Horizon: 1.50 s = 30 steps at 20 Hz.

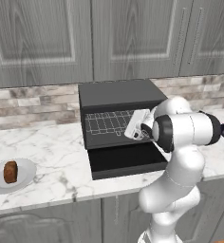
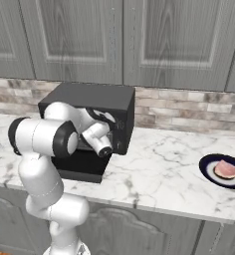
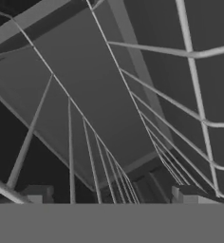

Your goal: Open the toaster oven door. Place the bread on the top rack in the toaster oven and place the steak on the bottom rack.

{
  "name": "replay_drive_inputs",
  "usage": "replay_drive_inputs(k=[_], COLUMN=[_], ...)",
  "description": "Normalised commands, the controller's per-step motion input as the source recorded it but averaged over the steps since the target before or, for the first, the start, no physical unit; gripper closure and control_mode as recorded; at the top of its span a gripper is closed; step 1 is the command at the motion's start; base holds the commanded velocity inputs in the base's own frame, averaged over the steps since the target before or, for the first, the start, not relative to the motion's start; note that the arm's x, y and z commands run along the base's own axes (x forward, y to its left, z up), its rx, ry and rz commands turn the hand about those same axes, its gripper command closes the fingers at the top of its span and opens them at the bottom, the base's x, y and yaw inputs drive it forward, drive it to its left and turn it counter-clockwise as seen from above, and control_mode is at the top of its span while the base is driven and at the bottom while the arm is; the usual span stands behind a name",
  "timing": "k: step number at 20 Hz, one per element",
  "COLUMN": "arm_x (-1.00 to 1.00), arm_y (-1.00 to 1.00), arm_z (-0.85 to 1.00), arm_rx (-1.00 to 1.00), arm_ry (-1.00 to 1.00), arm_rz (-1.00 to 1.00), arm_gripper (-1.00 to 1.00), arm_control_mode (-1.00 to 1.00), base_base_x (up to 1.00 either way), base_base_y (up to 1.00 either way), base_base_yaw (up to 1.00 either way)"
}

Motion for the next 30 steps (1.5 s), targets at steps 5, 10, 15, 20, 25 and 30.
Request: replay_drive_inputs(k=[5,10,15,20,25,30], arm_x=[0.12,-0.59,-0.99,-1.00,-1.00,-1.00], arm_y=[0.03,0.00,0.00,0.00,0.01,0.04], arm_z=[-0.17,-0.28,-0.31,-0.29,-0.25,-0.26], arm_rx=[-0.02,-0.18,-0.25,-0.20,-0.21,-0.21], arm_ry=[0.21,0.31,0.43,0.37,0.28,0.21], arm_rz=[0.00,0.15,0.35,0.43,0.47,0.45], arm_gripper=[1.00,1.00,1.00,1.00,1.00,1.00], arm_control_mode=[-1.00,-1.00,-1.00,-1.00,-1.00,-1.00], base_base_x=[0.00,0.00,0.00,0.00,0.00,0.00], base_base_y=[0.00,0.00,0.00,0.00,0.00,0.00], base_base_yaw=[0.00,0.00,0.00,0.00,0.00,0.00])
